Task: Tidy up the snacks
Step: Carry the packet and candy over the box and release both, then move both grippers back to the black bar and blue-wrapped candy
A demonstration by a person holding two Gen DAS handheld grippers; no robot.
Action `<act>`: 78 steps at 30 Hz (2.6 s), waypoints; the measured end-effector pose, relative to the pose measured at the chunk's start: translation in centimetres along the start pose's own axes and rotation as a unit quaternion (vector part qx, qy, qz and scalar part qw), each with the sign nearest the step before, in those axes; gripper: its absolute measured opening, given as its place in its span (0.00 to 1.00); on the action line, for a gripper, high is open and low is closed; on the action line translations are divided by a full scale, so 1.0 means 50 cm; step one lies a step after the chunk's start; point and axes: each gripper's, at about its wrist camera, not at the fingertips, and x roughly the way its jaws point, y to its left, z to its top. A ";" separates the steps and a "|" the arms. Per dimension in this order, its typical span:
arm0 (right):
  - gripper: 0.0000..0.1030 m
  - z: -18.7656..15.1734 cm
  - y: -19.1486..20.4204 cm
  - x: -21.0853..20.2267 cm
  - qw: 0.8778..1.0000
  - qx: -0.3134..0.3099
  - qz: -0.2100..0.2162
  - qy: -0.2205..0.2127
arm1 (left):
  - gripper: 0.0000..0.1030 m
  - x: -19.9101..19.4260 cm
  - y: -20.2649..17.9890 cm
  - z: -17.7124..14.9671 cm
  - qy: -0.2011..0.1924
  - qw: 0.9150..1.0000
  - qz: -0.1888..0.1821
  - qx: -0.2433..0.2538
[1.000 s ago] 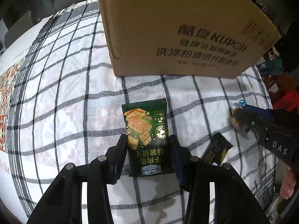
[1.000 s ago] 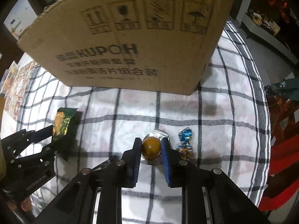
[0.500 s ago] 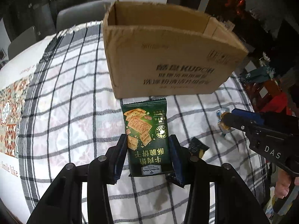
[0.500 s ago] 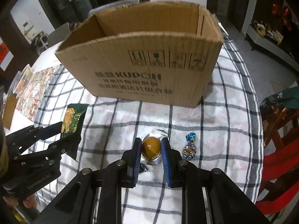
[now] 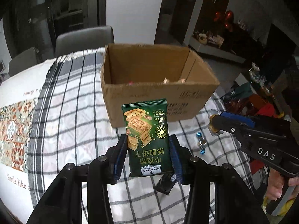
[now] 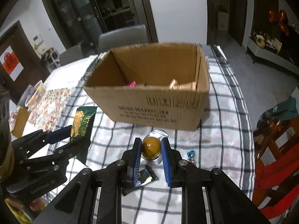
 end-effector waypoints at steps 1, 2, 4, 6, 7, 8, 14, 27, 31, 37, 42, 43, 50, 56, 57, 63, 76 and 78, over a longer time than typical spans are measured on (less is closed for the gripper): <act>0.22 0.004 0.001 -0.004 1.000 0.000 0.000 -0.004 | 0.43 -0.005 0.000 0.005 -0.003 1.000 0.000 0.000; 0.22 0.009 0.001 -0.012 1.000 0.001 0.000 -0.011 | 0.43 -0.011 -0.001 0.011 -0.008 1.000 -0.001 0.001; 0.22 0.020 0.001 -0.026 1.000 0.002 0.002 -0.023 | 0.43 -0.021 -0.004 0.021 -0.016 1.000 -0.003 0.004; 0.22 0.029 0.002 -0.037 0.999 0.005 0.005 -0.031 | 0.43 -0.033 -0.007 0.032 -0.024 1.000 -0.005 0.007; 0.22 0.034 0.001 -0.042 0.999 0.006 0.007 -0.035 | 0.43 -0.039 -0.009 0.039 -0.030 1.000 -0.007 0.009; 0.22 0.040 0.002 -0.049 0.999 0.005 0.008 -0.041 | 0.43 -0.044 -0.011 0.044 -0.033 0.999 -0.007 0.010; 0.22 0.068 0.004 -0.077 0.998 -0.002 0.009 -0.062 | 0.43 -0.067 -0.019 0.075 -0.053 0.998 -0.006 0.022; 0.22 0.143 -0.005 -0.082 0.996 -0.008 0.006 -0.093 | 0.43 -0.050 -0.018 0.163 -0.073 0.997 -0.007 0.028; 0.22 0.163 -0.012 -0.065 0.996 -0.010 0.006 -0.092 | 0.43 -0.029 -0.018 0.187 -0.073 0.997 -0.008 0.032; 0.22 0.186 -0.028 -0.032 0.996 -0.006 0.008 -0.086 | 0.43 0.009 -0.013 0.214 -0.069 0.997 -0.004 0.032; 0.24 0.198 -0.036 -0.007 0.997 -0.005 -0.003 -0.080 | 0.54 0.036 -0.010 0.232 -0.067 0.997 0.007 0.027; 0.25 0.198 -0.036 -0.005 0.997 -0.006 -0.008 -0.079 | 0.57 0.038 -0.007 0.231 -0.069 0.997 0.011 0.023; 0.41 0.170 -0.055 -0.009 0.996 0.004 -0.025 -0.086 | 0.59 0.028 -0.011 0.193 -0.077 0.996 0.019 0.037; 0.41 0.122 -0.060 -0.019 0.997 0.016 -0.015 -0.078 | 0.59 0.001 -0.036 0.144 -0.086 0.995 0.015 0.058; 0.41 0.111 -0.061 -0.021 0.997 0.019 -0.014 -0.077 | 0.59 -0.004 -0.040 0.135 -0.087 0.994 0.014 0.060; 0.41 0.063 -0.057 -0.038 0.996 0.023 -0.020 -0.082 | 0.59 -0.021 -0.056 0.083 -0.093 0.993 0.011 0.068; 0.41 -0.072 -0.065 -0.048 0.992 0.037 -0.019 -0.117 | 0.58 -0.026 -0.092 -0.040 -0.111 0.988 0.005 0.106; 0.41 -0.091 -0.068 -0.046 0.991 0.041 -0.021 -0.122 | 0.58 -0.023 -0.095 -0.060 -0.114 0.988 0.000 0.104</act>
